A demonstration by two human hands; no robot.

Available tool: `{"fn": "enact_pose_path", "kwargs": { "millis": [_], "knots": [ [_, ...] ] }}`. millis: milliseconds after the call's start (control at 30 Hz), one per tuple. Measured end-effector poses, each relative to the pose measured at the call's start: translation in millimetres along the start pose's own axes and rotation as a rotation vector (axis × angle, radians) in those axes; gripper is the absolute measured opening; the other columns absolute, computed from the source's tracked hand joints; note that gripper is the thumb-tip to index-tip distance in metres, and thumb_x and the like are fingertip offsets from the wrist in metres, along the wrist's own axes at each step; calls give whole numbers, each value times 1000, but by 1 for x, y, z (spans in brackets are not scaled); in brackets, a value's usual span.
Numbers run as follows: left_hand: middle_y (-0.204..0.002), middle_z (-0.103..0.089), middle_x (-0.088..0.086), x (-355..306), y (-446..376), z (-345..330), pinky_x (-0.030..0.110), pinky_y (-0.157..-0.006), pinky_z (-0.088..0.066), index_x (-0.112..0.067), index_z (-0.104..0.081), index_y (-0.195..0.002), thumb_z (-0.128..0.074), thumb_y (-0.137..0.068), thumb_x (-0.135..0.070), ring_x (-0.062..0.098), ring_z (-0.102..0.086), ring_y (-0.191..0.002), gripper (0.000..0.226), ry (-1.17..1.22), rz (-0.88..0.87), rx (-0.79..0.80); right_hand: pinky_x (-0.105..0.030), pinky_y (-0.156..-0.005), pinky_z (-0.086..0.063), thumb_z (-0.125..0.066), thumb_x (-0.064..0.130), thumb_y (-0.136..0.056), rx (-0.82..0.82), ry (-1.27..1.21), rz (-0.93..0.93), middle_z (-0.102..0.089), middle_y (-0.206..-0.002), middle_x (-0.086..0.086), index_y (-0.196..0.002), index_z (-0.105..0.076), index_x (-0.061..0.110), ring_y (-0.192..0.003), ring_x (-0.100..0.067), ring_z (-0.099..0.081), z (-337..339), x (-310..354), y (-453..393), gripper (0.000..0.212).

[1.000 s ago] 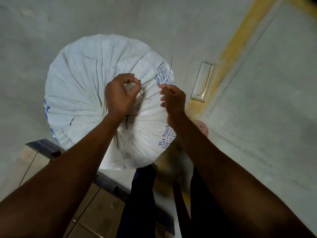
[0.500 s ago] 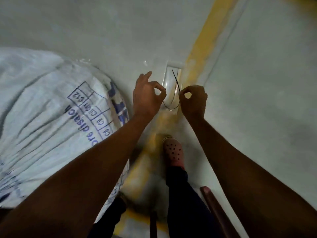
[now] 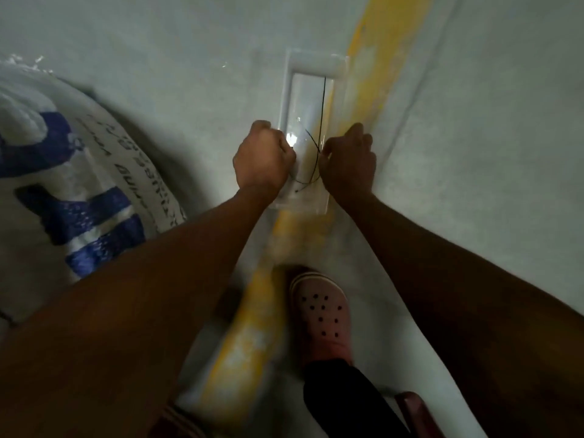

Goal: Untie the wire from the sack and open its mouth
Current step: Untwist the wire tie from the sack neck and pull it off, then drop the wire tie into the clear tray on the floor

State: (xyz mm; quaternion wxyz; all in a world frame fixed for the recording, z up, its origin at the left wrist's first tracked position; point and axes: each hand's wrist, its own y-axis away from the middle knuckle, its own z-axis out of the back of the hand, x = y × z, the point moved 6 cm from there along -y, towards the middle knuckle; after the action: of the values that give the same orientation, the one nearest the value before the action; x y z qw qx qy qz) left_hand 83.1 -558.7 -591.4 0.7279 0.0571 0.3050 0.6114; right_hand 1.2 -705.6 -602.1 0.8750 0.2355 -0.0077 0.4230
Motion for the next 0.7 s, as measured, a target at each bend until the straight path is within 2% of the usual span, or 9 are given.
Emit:
{"fn": "enact_pose_path", "kwargs": {
  "millis": [133, 200, 267, 333, 400, 467, 533, 700],
  "knots": [
    [-123, -65, 3, -16, -7, -6, 34, -72, -46, -20, -81, -103, -71, -95, -32, 28, -68, -104, 18, -158, -98, -28, -50, -86, -51, -66, 17, -94, -11, 202, 72, -53, -128, -14, -102, -74, 11, -118, -36, -53, 0, 4, -16, 12],
    [-121, -65, 5, -21, -5, -5, 37, -71, -48, -20, -81, -110, -70, -97, -29, 29, -66, -107, 19, -245, -124, -15, -50, -88, -50, -66, 15, -96, 14, 266, 87, -50, -134, -14, -109, -73, 11, -122, -36, -51, -1, 2, -16, 15],
    [-128, -61, 9, -24, -1, -4, 42, -74, -53, -18, -75, -122, -67, -98, -18, 32, -63, -115, 25, -356, -154, 51, -51, -92, -48, -62, 16, -98, 64, 301, 92, -44, -141, -14, -123, -67, 16, -126, -37, -47, 0, 2, -10, 25],
    [-145, -49, 13, -27, 5, -1, 47, -79, -55, -16, -64, -137, -65, -97, -10, 36, -57, -125, 41, -417, -184, 149, -54, -97, -46, -61, 21, -100, 142, 290, 84, -32, -153, -16, -146, -49, 21, -133, -39, -40, 3, 1, -2, 48],
    [-163, -31, 15, -29, 12, 8, 53, -90, -55, -21, -46, -153, -68, -95, -12, 40, -50, -136, 63, -391, -207, 257, -59, -103, -44, -62, 25, -100, 209, 233, 99, -14, -166, -18, -158, -30, 27, -141, -43, -33, 11, 1, 8, 66],
    [-171, -19, 14, -30, 21, 24, 56, -102, -51, -27, -34, -161, -70, -95, -18, 41, -43, -144, 76, -356, -204, 344, -61, -105, -45, -62, 27, -100, 221, 150, 152, -6, -170, -18, -159, -27, 30, -145, -45, -31, 25, 2, 17, 68],
    [-174, -16, 13, -32, 29, 48, 57, -107, -47, -30, -26, -165, -71, -96, -24, 42, -38, -149, 83, -361, -202, 387, -64, -106, -46, -64, 29, -99, 230, 120, 192, -7, -171, -18, -158, -30, 28, -147, -46, -30, 45, 2, 27, 68],
    [-177, -5, 14, -38, 59, 139, 59, -116, -38, -34, 8, -169, -81, -90, -40, 41, -28, -157, 119, -455, -244, 420, -68, -109, -40, -75, 53, -87, 337, 131, 343, 1, -174, -16, -165, -12, 33, -155, -48, -15, 121, 29, 54, 102]
  ]
}}
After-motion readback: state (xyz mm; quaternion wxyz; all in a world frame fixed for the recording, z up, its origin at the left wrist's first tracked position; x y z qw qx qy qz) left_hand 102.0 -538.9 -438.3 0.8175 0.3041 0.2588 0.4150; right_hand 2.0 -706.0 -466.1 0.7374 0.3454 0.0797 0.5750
